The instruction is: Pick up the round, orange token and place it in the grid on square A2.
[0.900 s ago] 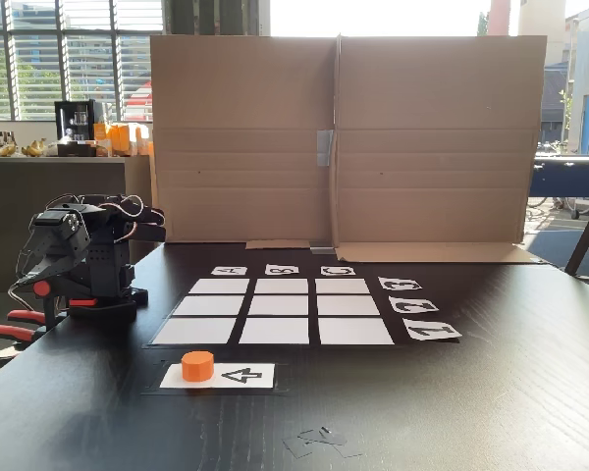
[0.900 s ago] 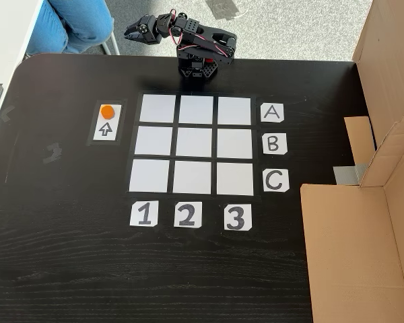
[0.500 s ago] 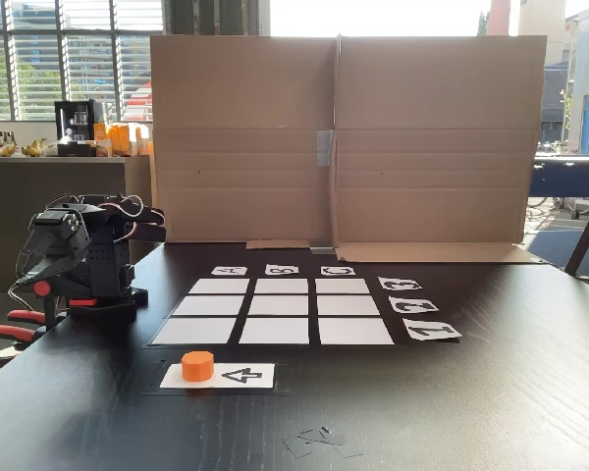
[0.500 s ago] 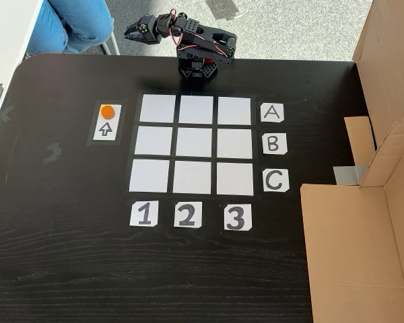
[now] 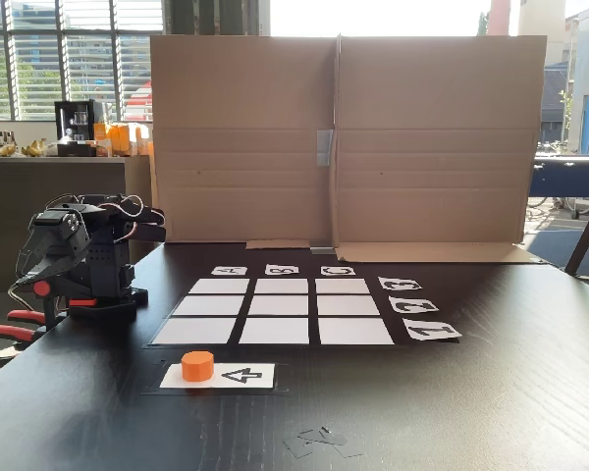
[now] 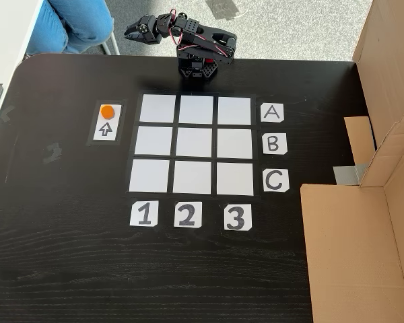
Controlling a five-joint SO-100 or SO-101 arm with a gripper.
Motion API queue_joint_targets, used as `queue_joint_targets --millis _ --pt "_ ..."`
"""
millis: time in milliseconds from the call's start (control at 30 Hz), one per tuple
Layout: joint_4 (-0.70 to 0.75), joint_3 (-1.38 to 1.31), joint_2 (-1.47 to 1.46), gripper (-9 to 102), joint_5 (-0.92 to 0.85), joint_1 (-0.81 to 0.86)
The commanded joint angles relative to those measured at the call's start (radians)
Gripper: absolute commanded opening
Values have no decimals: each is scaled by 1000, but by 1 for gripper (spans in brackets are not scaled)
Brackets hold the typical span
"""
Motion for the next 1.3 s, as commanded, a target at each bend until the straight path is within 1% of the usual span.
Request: queue_joint_targets --millis 0,100,200,300,367,467,600,700,800,1133,1267 --pt "-15 0 0 0 2 9" --pt "-15 -15 -21 0 2 9" --pt "-21 -43 -72 7 0 9" --pt "-21 -104 -161 9 -3 2" --pt "3 -163 -215 11 -3 -8" --pt "87 -282 -288 17 -3 -37" --pt "222 -440 -393 22 -3 -72" --pt "314 -532 -466 29 -3 -106" --pt "411 -647 -563 30 -3 -135" --pt "607 -1081 -877 32 18 -236" --pt "709 -1267 -1000 32 25 -275"
